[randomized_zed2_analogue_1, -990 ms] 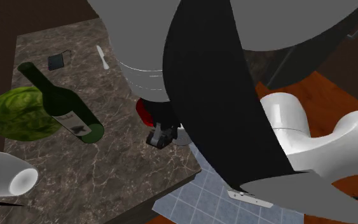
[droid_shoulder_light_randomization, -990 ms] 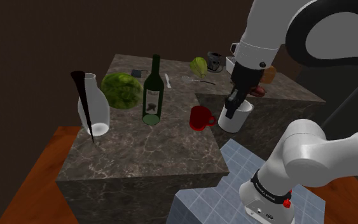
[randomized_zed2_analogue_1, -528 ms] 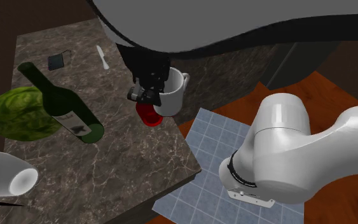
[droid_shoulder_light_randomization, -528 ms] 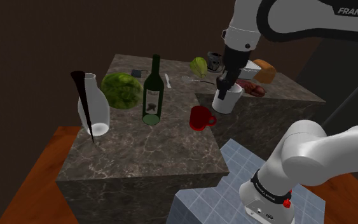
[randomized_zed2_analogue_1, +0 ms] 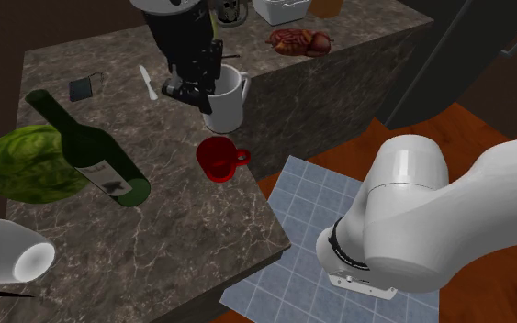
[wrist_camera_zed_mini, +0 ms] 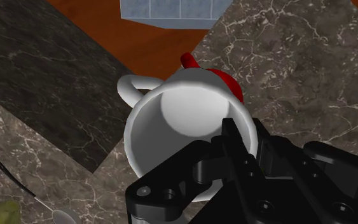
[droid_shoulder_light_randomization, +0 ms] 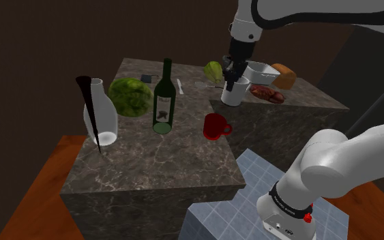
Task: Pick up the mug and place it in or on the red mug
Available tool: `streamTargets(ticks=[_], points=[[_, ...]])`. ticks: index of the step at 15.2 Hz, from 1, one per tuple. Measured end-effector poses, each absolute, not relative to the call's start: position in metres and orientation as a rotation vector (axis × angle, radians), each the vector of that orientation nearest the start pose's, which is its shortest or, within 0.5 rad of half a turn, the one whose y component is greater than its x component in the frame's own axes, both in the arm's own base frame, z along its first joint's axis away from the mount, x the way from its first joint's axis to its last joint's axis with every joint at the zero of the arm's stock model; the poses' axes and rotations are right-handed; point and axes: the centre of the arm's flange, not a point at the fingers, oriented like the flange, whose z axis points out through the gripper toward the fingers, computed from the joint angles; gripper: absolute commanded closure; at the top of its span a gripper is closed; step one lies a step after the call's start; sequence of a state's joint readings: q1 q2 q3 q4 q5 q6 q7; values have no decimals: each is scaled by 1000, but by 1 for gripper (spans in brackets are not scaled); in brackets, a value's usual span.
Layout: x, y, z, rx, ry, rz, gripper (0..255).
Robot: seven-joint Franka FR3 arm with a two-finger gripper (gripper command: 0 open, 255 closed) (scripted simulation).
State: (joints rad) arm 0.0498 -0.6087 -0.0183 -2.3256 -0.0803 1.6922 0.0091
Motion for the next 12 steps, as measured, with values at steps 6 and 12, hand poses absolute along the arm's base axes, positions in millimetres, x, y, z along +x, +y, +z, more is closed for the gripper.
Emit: streamTargets(ticks=[6,12], points=[[368,0,527,-3211,-59,37,255],[368,0,496,-3211,-59,38,255]])
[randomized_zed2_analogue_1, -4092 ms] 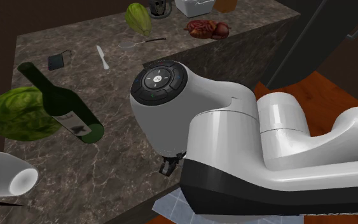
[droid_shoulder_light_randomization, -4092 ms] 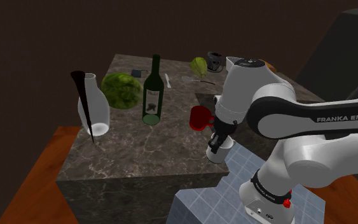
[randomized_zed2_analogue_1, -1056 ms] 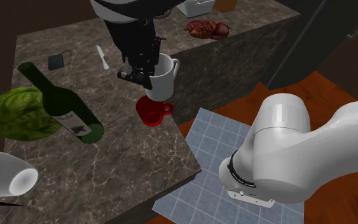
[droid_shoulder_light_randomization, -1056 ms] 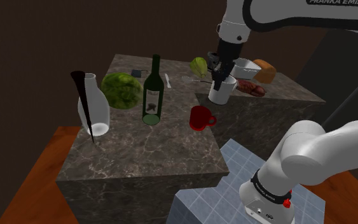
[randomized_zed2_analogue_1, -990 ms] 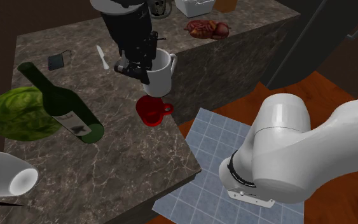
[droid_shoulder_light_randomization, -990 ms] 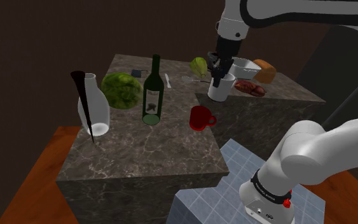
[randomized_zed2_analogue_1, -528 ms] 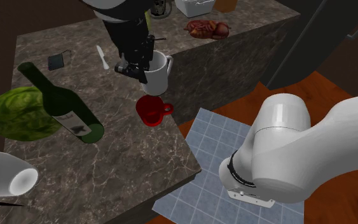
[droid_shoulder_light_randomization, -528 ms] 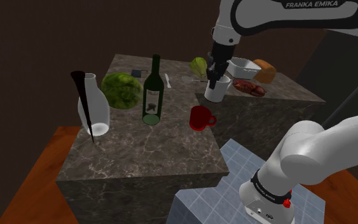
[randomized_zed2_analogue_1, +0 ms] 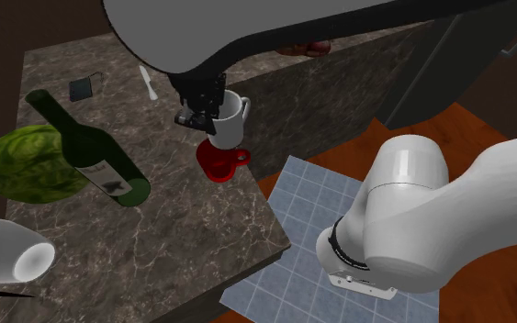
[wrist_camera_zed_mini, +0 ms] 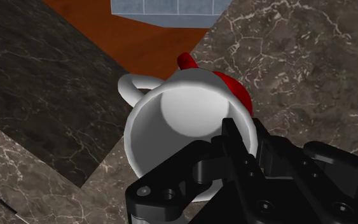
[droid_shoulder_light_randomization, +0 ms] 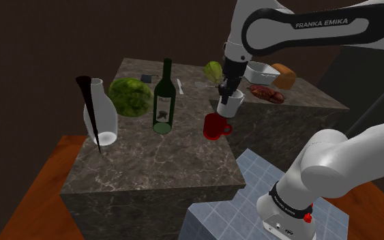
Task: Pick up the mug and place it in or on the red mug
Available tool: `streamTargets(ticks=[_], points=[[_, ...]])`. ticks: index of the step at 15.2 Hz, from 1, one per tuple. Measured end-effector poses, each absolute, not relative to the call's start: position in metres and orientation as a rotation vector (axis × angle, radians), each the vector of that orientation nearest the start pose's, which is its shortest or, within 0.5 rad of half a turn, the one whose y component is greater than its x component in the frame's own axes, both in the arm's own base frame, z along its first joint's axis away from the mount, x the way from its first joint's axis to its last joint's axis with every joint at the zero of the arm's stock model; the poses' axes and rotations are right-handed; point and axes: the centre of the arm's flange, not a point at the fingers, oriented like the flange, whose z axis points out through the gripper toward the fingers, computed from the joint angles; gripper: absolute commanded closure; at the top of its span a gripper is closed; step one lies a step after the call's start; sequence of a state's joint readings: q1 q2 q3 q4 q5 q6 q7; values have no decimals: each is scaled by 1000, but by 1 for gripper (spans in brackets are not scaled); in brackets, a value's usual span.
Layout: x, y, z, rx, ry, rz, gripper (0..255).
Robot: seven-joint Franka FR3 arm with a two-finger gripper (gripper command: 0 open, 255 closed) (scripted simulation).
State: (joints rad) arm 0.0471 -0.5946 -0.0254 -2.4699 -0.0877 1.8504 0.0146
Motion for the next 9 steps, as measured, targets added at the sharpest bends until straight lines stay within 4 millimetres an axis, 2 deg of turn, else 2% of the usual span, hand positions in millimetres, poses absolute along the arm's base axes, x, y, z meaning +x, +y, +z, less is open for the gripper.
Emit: streamTargets(ticks=[6,9], points=[[368,1,464,-3211,-59,38,255],[368,1,461,-3211,-59,35,255]])
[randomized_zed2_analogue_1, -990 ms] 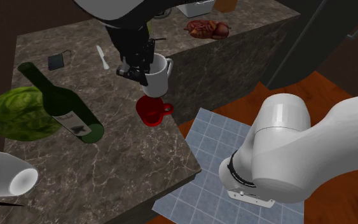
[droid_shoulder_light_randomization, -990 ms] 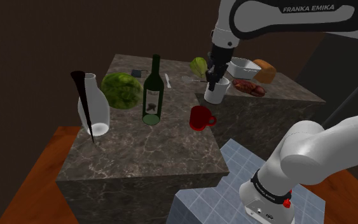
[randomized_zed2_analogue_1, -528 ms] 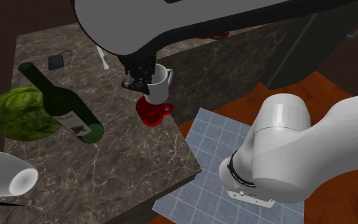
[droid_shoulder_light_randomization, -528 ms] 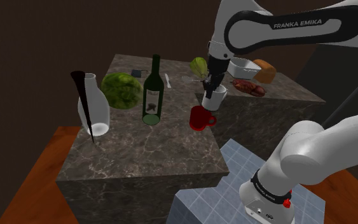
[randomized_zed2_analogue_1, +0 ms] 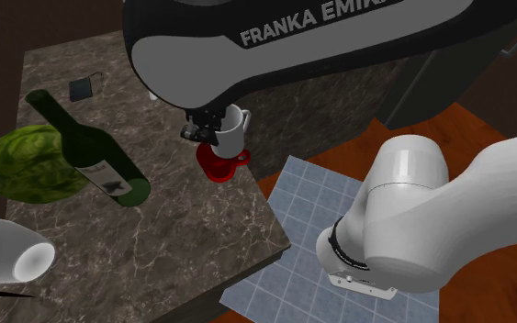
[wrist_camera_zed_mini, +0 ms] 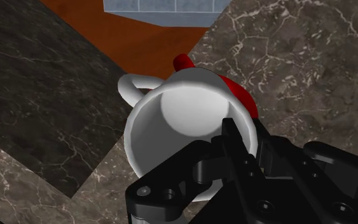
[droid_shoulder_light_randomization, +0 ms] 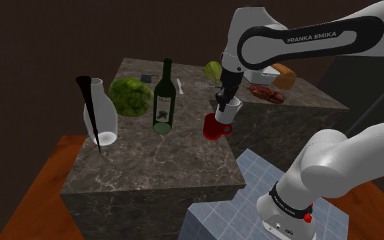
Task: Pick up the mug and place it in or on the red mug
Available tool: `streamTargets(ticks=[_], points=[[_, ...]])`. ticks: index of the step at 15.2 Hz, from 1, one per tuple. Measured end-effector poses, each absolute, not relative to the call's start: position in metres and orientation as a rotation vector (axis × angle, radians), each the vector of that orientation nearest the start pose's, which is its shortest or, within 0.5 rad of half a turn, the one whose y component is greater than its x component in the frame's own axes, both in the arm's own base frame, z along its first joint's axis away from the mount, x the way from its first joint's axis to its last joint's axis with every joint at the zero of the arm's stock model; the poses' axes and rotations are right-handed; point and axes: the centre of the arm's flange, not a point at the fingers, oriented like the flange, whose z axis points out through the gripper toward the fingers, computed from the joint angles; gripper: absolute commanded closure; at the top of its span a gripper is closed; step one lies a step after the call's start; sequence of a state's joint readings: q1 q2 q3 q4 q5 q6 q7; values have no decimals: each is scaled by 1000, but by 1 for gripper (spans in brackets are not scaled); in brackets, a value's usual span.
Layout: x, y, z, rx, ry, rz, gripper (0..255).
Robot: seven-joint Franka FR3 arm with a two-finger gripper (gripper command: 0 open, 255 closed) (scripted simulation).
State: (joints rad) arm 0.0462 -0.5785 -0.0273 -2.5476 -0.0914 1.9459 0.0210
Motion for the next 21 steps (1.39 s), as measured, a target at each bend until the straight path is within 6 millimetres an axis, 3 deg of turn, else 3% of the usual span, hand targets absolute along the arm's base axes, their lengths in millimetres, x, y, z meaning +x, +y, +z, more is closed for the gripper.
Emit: streamTargets(ticks=[3,4,10,15,21], points=[[368,0,461,-3211,-59,33,255],[368,0,461,-3211,-60,33,0],[368,0,460,-3211,-59,36,0],[370,4,504,-3211,-59,34,0],[369,4,510,-3211,-59,36,0]])
